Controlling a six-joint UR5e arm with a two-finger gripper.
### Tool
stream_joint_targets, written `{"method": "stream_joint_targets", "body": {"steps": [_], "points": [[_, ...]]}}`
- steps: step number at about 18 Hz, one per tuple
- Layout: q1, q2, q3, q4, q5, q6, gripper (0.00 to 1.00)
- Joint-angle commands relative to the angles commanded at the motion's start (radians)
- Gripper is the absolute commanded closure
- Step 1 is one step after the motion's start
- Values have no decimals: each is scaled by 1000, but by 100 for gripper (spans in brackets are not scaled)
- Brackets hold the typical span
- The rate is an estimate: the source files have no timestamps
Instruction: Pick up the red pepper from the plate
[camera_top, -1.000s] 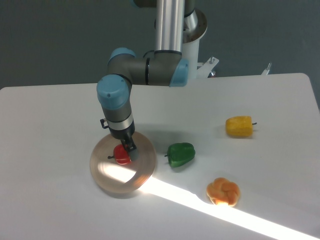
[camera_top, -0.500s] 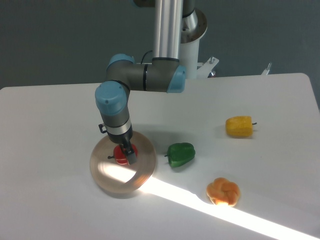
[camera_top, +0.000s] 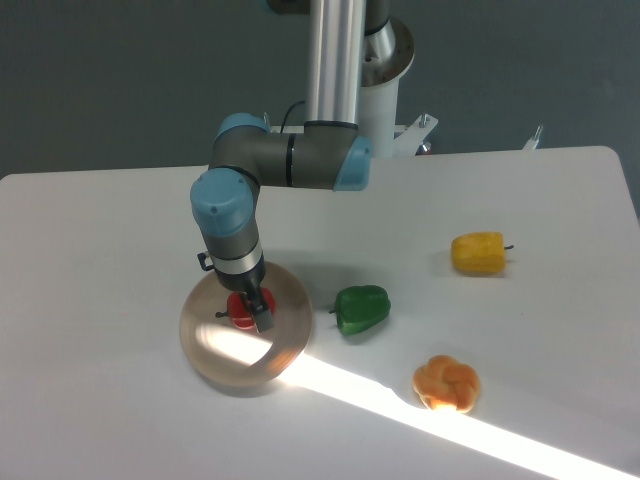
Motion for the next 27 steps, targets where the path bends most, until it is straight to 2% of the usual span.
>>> {"method": "stream_joint_targets", "body": {"steps": [6,15,22,27], "points": [[0,-5,0,0,0,3,2],[5,-5,8,0,-11,15,34],[14,12,12,-2,-26,26,41],[84,51,46,-17,-41,86,47]]}}
